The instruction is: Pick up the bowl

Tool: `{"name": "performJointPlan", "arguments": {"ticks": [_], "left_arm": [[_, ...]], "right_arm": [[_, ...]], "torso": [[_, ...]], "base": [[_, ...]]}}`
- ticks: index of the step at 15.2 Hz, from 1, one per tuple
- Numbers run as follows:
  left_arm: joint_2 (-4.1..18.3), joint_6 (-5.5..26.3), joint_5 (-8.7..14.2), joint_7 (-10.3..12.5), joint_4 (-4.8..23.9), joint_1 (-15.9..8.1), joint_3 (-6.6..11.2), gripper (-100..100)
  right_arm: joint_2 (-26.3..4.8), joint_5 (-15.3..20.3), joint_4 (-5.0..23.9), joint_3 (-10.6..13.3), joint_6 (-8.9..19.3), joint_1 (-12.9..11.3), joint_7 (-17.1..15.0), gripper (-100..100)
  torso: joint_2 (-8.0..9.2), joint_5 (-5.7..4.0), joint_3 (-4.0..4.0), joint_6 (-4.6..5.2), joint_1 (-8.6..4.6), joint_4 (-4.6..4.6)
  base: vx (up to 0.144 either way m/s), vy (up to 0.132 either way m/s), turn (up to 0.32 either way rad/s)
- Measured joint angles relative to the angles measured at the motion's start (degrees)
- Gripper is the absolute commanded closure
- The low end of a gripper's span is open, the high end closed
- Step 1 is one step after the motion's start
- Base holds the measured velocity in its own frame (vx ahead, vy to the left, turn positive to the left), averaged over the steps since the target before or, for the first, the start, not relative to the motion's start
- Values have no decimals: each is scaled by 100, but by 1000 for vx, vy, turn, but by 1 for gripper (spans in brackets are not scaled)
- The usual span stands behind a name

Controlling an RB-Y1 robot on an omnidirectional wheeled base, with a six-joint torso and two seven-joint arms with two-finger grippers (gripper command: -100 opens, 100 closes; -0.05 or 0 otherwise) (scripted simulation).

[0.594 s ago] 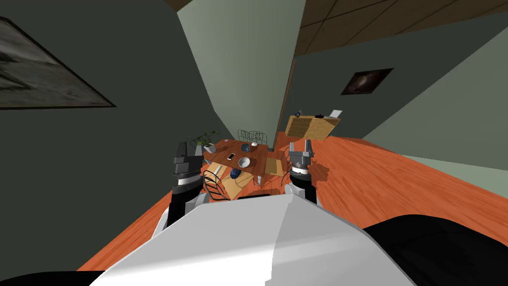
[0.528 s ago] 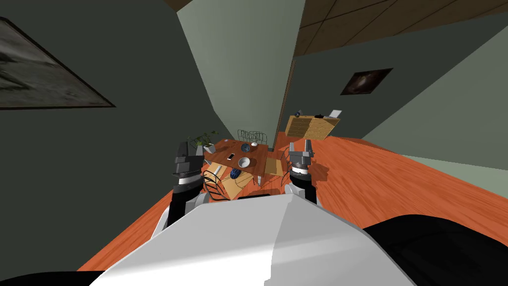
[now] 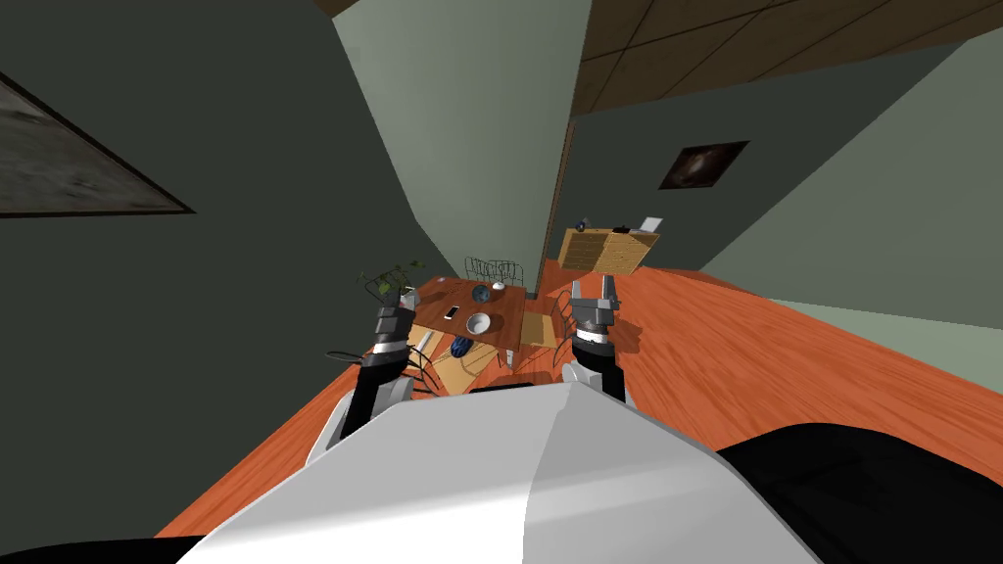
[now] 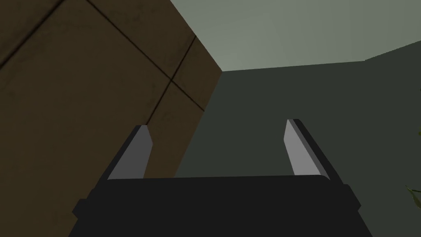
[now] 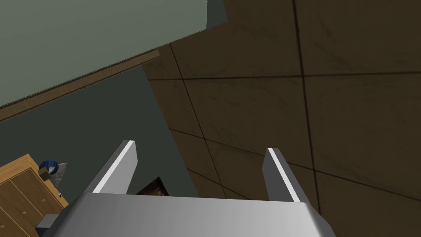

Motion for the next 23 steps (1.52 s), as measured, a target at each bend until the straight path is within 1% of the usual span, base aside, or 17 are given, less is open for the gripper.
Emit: {"name": "performJointPlan", "arguments": {"ticks": [3, 4, 6, 11, 12, 14, 16, 18, 21, 23], "left_arm": [[92, 203, 70, -70, 364, -180, 23, -100], [102, 317, 93, -119, 485, -246, 6, -100], [169, 556, 161, -176, 712, -379, 31, -100], [253, 989, 308, -297, 1315, -616, 66, -100], [252, 1029, 320, -310, 1396, -629, 65, -100], [237, 1127, 355, -370, 1661, -731, 58, -100], [285, 1352, 431, -414, 1904, -893, 90, -100], [318, 1542, 507, -453, 2228, -1046, 114, -100], [325, 1813, 614, -535, 2679, -1212, 123, -100], [321, 2017, 684, -595, 2892, -1284, 118, -100]], "right_arm": [[0, 0, 0, 0, 0, 0, 0, 0], [0, 0, 0, 0, 0, 0, 0, 0], [0, 0, 0, 0, 0, 0, 0, 0], [0, 0, 0, 0, 0, 0, 0, 0], [0, 0, 0, 0, 0, 0, 0, 0], [0, 0, 0, 0, 0, 0, 0, 0], [0, 0, 0, 0, 0, 0, 0, 0], [0, 0, 0, 0, 0, 0, 0, 0], [0, 0, 0, 0, 0, 0, 0, 0], [0, 0, 0, 0, 0, 0, 0, 0]], "torso": [[2, 0, 1, 1, -1, 1], [0, 0, 0, 2, -1, 0], [-2, 0, -1, 1, 0, 0], [1, 0, 0, 0, 2, 0], [4, 0, 2, -1, 1, 1], [4, 0, 2, 1, 0, 1], [1, 0, 1, 0, 2, 1], [0, 1, 0, 1, 4, 0], [1, 1, 0, 1, 4, 0], [1, 1, 1, 1, 4, 0]], "base": [[34, -5, -75], [41, -4, -92], [43, -2, -80], [36, 2, -61], [30, 2, -62], [34, 0, -76], [39, 6, -83], [37, 11, -81], [36, 10, -87], [39, 13, -79]]}}
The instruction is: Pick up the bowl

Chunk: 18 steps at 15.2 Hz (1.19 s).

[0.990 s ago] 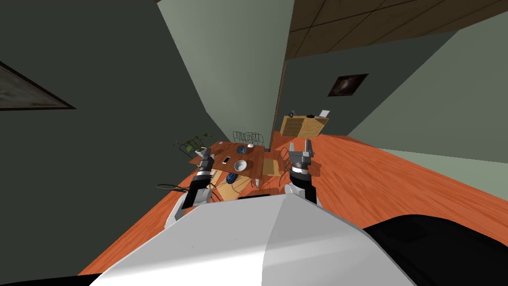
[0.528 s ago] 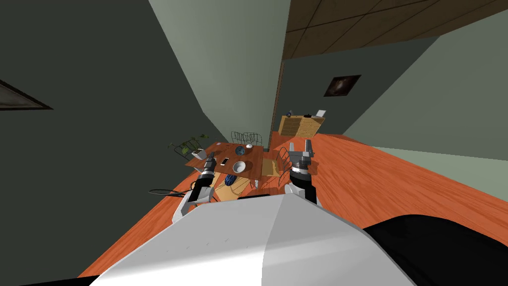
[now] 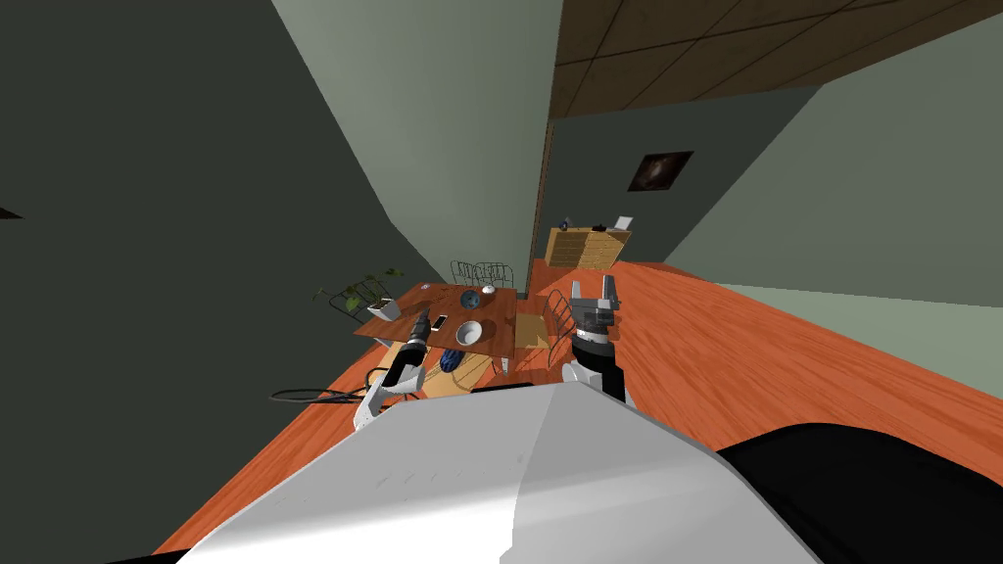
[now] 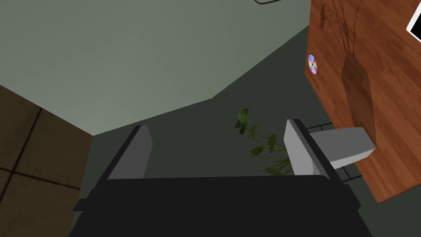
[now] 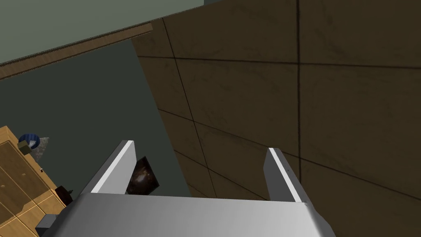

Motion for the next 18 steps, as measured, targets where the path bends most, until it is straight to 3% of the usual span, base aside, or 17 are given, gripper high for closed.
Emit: {"name": "performJointPlan", "arguments": {"ticks": [8, 18], "left_arm": [[-107, 757, 207, -240, 935, -415, 4, -100], [-138, 1600, 489, -437, 1894, -878, 4, -100]], "right_arm": [[0, 0, 0, 0, 0, 0, 0, 0], [0, 0, 0, 0, 0, 0, 0, 0]], "torso": [[3, 0, 2, -1, 2, 1], [7, 0, 4, -1, 1, 2]], "base": [[28, 13, -67], [22, 15, -62]]}}
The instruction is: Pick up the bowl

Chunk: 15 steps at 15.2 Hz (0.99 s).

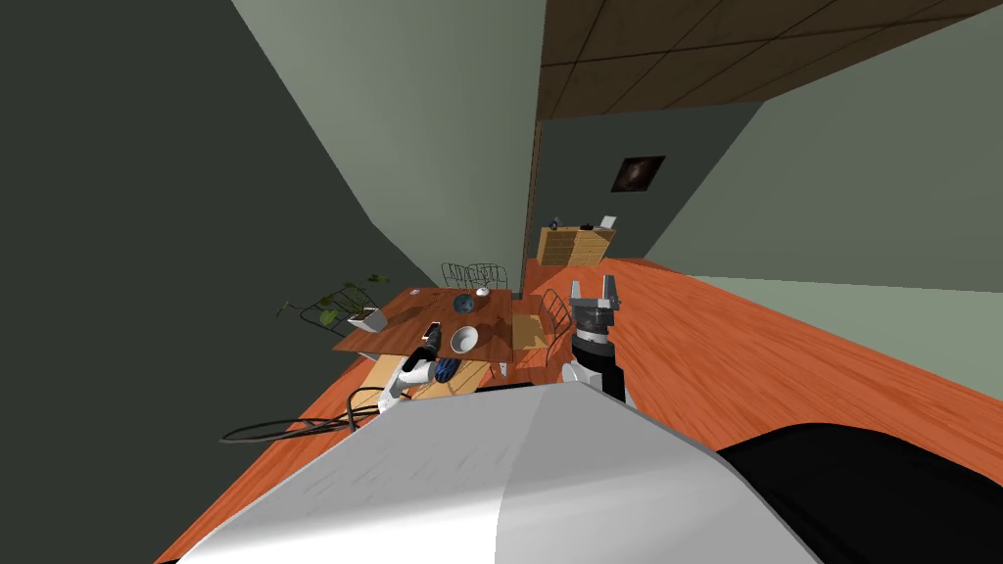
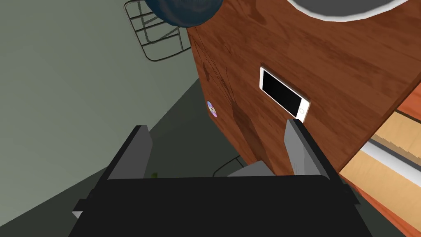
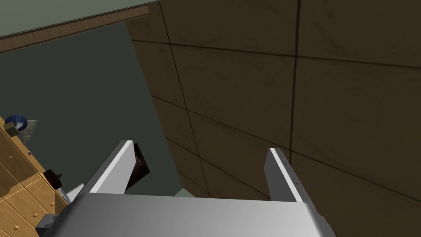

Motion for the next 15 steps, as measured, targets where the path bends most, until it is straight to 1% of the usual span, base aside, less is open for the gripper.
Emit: {"name": "performJointPlan", "arguments": {"ticks": [2, 3, 5, 7, 9, 11, 13, 15], "left_arm": [[-39, 104, 24, -40, 190, -52, -1, -100], [-96, 191, 14, -69, 276, -115, 16, -100], [-69, 295, 89, -101, 489, -188, -2, -100], [-98, 444, 138, -142, 652, -243, -8, -100], [-131, 533, 155, -173, 922, -397, 8, -100], [-160, 689, 207, -217, 1155, -500, 6, -100], [-160, 884, 298, -267, 1320, -563, -14, -100], [-207, 1056, 302, -297, 1395, -598, -6, -100]], "right_arm": [[0, 0, 0, 0, 0, 0, 0, 0], [0, 0, 0, 0, 0, 0, 0, 0], [0, 0, 0, 0, 0, 0, 0, 0], [0, 0, 0, 0, 0, 0, 0, 0], [0, 0, 0, 0, 0, 0, 0, 0], [0, 0, 0, 0, 0, 0, 0, 0], [0, 0, 0, 0, 0, 0, 0, 0], [0, 0, 0, 0, 0, 0, 0, 0]], "torso": [[1, 0, 1, -2, -1, 0], [1, 0, 1, 1, -2, 0], [3, 0, 1, -2, -1, 0], [2, 0, 1, -1, -1, 0], [2, 0, 1, 0, -1, 0], [2, 0, 1, 0, 0, 0], [1, 0, 1, -1, 1, 0], [3, 0, 1, -2, 0, 0]], "base": [[17, 15, -45], [17, 17, -71], [15, 14, -41], [16, 16, -43], [13, 20, -63], [21, 20, -76], [18, 23, -68], [15, 17, -29]]}}
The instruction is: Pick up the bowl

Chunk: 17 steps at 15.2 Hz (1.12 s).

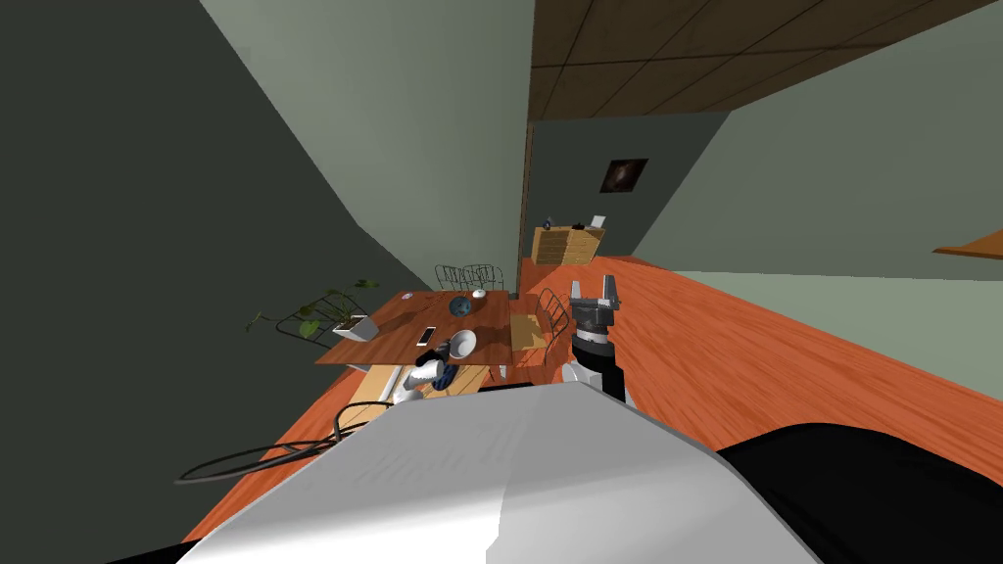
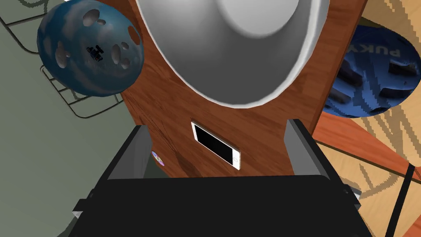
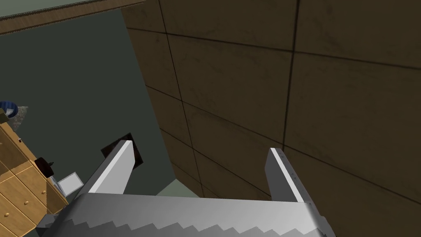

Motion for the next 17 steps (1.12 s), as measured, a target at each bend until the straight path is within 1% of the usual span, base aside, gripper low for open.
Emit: {"name": "performJointPlan", "arguments": {"ticks": [2, 5, 7, 9, 11, 13, 14, 17], "left_arm": [[14, 84, 96, -46, 222, -94, -21, -100], [-14, 306, 190, -114, 533, -244, -29, -100], [-105, 509, 166, -139, 736, -353, -15, -100], [-118, 632, 260, -197, 1002, -463, -31, -100], [-156, 811, 261, -214, 1086, -528, -28, -100], [-168, 937, 340, -263, 1306, -634, -37, -100], [-171, 974, 348, -273, 1319, -641, -38, -100], [-238, 761, 274, -201, 1525, -634, -74, -100]], "right_arm": [[0, 0, 0, 0, 0, 0, 0, 0], [0, 0, 0, 0, 0, 0, 0, 0], [0, 0, 0, 0, 0, 0, 0, 0], [0, 0, 0, 0, 0, 0, 0, 0], [0, 0, 0, 0, 0, 0, 0, 0], [0, 0, 0, 0, 0, 0, 0, 0], [0, 0, 0, 0, 0, 0, 0, 0], [0, 0, 0, 0, 0, 0, 0, 0]], "torso": [[0, 0, 0, 1, -1, 0], [0, 0, 0, 1, 1, 0], [-2, 1, -1, 1, 2, -1], [-1, 1, -1, 1, 3, 0], [5, -1, 3, 1, -7, 1], [9, -2, 5, 1, -9, 2], [9, -2, 5, 0, -9, 2], [3, -2, 2, -1, -9, 1]], "base": [[14, 17, -66], [19, 25, -64], [19, 26, -60], [10, 16, -49], [-6, -1, -34], [-8, 0, -31], [7, 0, 7], [14, 0, 11]]}}
